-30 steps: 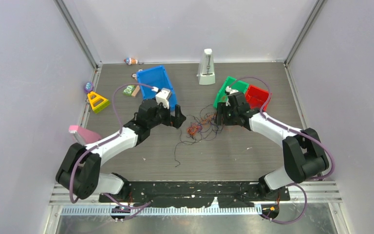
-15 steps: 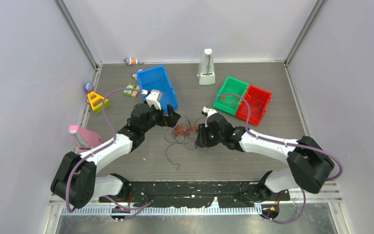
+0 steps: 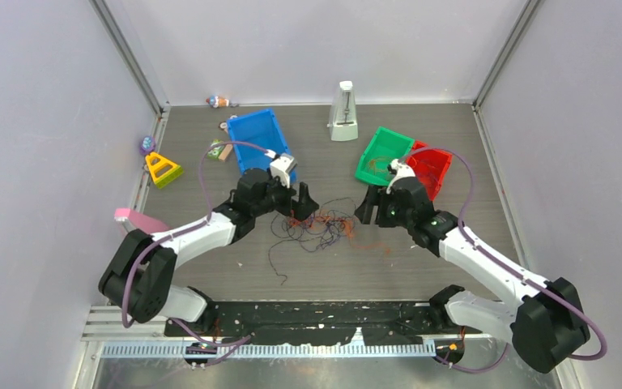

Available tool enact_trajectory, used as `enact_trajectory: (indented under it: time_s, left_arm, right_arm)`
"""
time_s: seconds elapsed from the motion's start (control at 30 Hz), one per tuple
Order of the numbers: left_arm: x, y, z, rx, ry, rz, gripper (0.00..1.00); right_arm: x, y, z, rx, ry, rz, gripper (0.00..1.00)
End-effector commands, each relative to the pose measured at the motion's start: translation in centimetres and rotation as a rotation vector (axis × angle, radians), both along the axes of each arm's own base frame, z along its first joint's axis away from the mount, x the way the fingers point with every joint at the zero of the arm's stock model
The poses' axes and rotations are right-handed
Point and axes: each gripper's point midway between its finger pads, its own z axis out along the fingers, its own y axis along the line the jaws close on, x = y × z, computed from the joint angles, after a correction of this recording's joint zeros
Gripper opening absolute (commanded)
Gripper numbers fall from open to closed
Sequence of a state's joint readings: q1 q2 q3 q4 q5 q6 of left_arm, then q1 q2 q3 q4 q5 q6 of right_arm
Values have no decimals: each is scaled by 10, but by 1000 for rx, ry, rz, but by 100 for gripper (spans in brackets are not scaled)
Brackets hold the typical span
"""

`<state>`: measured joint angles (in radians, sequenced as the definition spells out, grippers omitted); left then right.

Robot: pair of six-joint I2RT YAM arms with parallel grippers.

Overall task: Untangle the cables
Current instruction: Untie the cable.

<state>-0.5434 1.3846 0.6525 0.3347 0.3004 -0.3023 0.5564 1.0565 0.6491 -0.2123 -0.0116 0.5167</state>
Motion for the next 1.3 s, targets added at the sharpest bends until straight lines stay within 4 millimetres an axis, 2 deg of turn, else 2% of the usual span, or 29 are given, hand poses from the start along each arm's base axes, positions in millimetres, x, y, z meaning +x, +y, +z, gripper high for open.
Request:
enact_trajectory:
  time_s: [0.0,0.13,0.27,0.43,0.6,0.77,0.9,0.97,1.0,1.07,1.27]
  left_arm:
    - [-4,-28,8,54,-45,-125,94]
    - [-8,-39,-5,98,-4,-176,94]
    - [-8,-48,-13,113,30,-210,91]
    - [-8,-59,-17,123,56,-251,88]
    - [-10,-58,-21,131,67,-254,87]
    - [-13,-59,-11,104,54,-260,87]
    - [-16,-59,-12,100,58,-274,87]
    - [-17,-61,-13,98,67,-288,88]
    - [-18,-63,-14,96,75,-296,87]
    - [-19,-65,-17,99,92,-308,88]
    - [-19,-73,-39,133,194,-342,89]
  right_arm:
    - [-1,-22,-19,-66,29,0,72]
    - [2,-33,-33,-101,49,-16,62]
    - [1,-26,-43,-99,64,30,53]
    - [1,0,-46,-18,70,144,51]
    - [-5,29,-43,-18,44,274,56]
    - [-7,41,-56,-40,66,307,52]
    - [-7,50,-64,-45,82,321,40]
    - [-6,54,-63,-47,82,322,26]
    - [-6,53,-61,-47,78,319,16]
    - [-6,50,-56,-51,61,302,8]
    - [-11,42,-47,-39,31,272,6]
